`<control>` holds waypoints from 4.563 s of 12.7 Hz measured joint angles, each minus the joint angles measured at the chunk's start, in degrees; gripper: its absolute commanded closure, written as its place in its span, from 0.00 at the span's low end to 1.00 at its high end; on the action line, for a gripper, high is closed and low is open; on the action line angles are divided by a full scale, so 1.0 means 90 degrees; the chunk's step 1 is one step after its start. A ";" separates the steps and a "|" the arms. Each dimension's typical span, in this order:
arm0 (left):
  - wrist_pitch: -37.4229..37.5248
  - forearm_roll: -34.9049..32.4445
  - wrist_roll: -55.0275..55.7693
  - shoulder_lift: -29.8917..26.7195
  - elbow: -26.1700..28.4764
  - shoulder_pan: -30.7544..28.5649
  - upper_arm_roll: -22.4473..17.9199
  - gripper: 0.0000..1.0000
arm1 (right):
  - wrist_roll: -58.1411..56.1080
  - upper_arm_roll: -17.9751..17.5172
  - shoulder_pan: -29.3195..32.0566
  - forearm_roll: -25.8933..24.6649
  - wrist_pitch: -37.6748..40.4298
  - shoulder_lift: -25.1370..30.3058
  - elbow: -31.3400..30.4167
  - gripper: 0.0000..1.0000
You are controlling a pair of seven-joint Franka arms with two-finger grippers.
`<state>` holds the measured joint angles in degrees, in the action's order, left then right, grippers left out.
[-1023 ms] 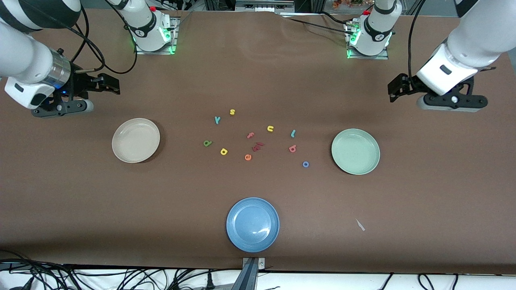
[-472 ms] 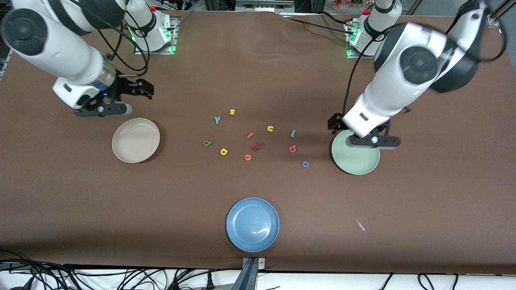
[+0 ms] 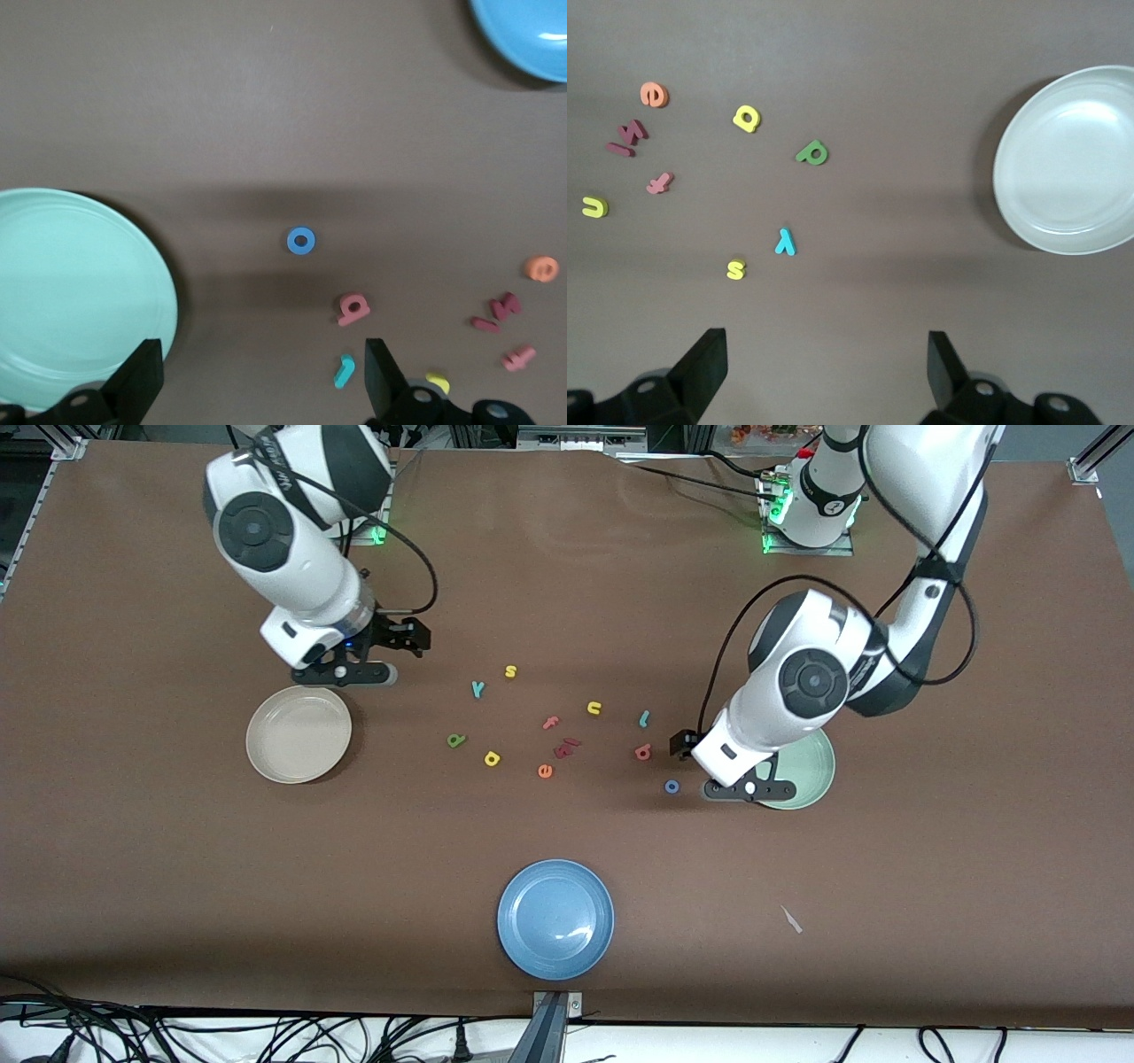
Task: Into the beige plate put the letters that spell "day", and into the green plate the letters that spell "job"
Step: 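Move the right gripper to the cyan y while the left gripper reaches the blue o, then grasp the cyan y with the right gripper while the left gripper grasps the o, then carry the y toward the white plate while the left gripper drops the o, then grasp the pink letter with the left gripper while the right gripper holds the y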
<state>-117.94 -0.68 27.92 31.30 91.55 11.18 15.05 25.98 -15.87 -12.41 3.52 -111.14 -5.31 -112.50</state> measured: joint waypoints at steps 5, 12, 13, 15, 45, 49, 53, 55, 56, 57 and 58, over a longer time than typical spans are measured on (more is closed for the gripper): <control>-0.0529 -0.0001 0.0228 0.0710 -0.0016 0.0113 -0.0002 0.34 | 0.0388 -0.0307 -0.0124 0.0001 -0.2497 -0.0386 -0.1553 0.00; -0.1202 -0.0219 0.0284 0.1230 -0.0043 0.0296 -0.0032 0.40 | 0.0762 -0.0320 -0.0613 -0.0001 -0.3651 -0.1246 -0.1755 0.00; -0.1290 -0.0263 0.0290 0.1246 -0.0050 0.0336 -0.0035 0.40 | 0.0773 -0.0320 -0.0637 -0.0003 -0.3835 -0.1344 -0.1759 0.00; -0.1472 -0.0472 0.0343 0.1300 -0.0051 0.0422 -0.0061 0.40 | 0.0773 -0.0315 -0.0647 -0.0037 -0.4195 -0.1602 -0.1770 0.00; -0.0527 -0.1254 -0.1800 0.0758 0.0812 -0.0812 -0.0204 0.11 | 0.1391 0.1111 -0.2221 -0.0399 -0.4484 -0.2191 -0.1679 0.64; -0.0641 -0.1268 -0.1799 0.0731 0.0892 -0.0838 -0.0159 0.00 | 0.1397 0.1129 -0.2221 -0.0407 -0.4474 -0.2181 -0.1666 0.80; -0.0548 -0.1266 -0.1238 0.0310 0.0777 -0.0840 0.0469 0.00 | 0.1403 0.1131 -0.2222 -0.0410 -0.4461 -0.2178 -0.1659 0.92; -0.0490 -0.1266 -0.0230 0.0189 0.0751 -0.0664 0.0834 0.00 | 0.1403 0.1131 -0.2223 -0.0410 -0.4407 -0.2202 -0.1596 0.95; -0.0488 -0.1266 0.0251 0.0221 0.0757 -0.0446 0.0872 0.00 | 0.1403 0.1133 -0.2221 -0.0410 -0.4175 -0.2217 -0.1464 0.97; -0.0515 -0.1266 0.0686 0.0304 0.0740 -0.0221 0.0874 0.00 | 0.1407 0.1146 -0.2219 -0.0410 -0.3782 -0.2219 -0.1244 0.98; -0.0576 -0.1267 0.1054 0.0438 0.0663 -0.0015 0.0872 0.00 | 0.1425 0.1170 -0.2216 -0.0410 -0.3381 -0.2214 -0.0988 0.98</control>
<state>-123.13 -12.08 37.41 35.25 97.51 11.04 22.90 38.81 -5.34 -32.35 -0.17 -141.57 -25.23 -121.40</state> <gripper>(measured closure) 0.000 0.736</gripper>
